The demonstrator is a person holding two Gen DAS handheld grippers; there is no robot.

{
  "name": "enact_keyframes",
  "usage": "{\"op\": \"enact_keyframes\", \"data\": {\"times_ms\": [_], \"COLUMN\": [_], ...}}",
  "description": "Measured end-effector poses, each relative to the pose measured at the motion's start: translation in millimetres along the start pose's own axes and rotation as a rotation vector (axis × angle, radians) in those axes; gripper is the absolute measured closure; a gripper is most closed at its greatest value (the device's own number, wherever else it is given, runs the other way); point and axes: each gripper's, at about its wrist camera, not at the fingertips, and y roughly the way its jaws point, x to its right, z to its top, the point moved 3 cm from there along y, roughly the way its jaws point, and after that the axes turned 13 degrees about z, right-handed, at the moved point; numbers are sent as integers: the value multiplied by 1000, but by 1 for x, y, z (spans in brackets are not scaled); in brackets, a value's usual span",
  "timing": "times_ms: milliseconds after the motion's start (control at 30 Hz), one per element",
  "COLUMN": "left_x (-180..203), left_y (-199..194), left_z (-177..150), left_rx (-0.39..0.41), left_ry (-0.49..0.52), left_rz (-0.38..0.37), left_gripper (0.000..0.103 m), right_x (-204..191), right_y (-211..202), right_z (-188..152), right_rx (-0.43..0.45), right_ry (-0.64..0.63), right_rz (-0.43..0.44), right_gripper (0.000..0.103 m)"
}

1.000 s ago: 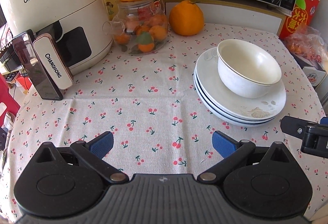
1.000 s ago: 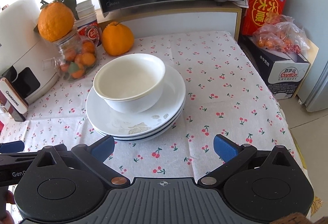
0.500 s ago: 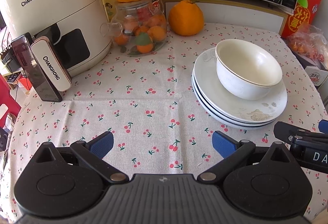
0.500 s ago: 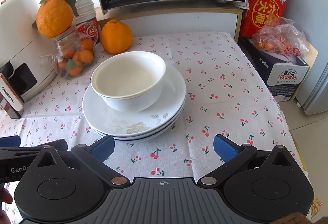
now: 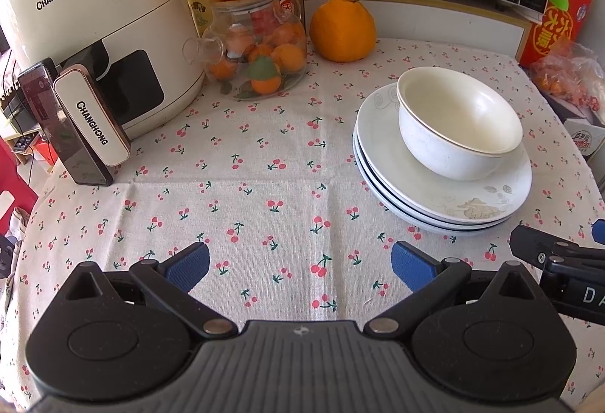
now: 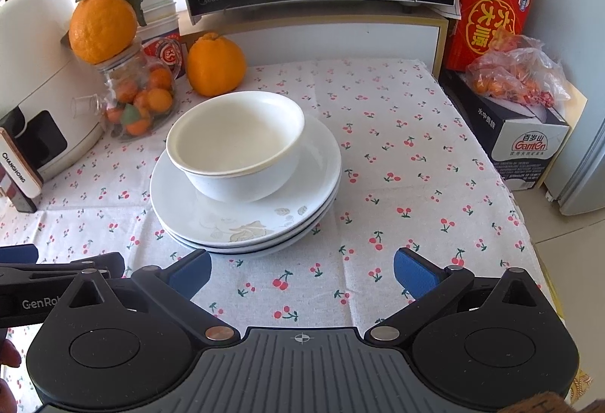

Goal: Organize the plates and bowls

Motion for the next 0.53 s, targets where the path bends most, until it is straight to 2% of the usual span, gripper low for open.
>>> {"op": "enact_keyframes", "data": {"times_ms": [533], "left_x": [2], "left_y": [5], "left_z": [0], "left_rx": [-9], "left_ry": [13], "left_rz": [-19], "left_gripper": [0], "right_x": [2], "right_y": [3], "right_z": [-2], "right_rx": [-7], "right_ry": [-5], "right_rz": [-9], "right_gripper": [0]}}
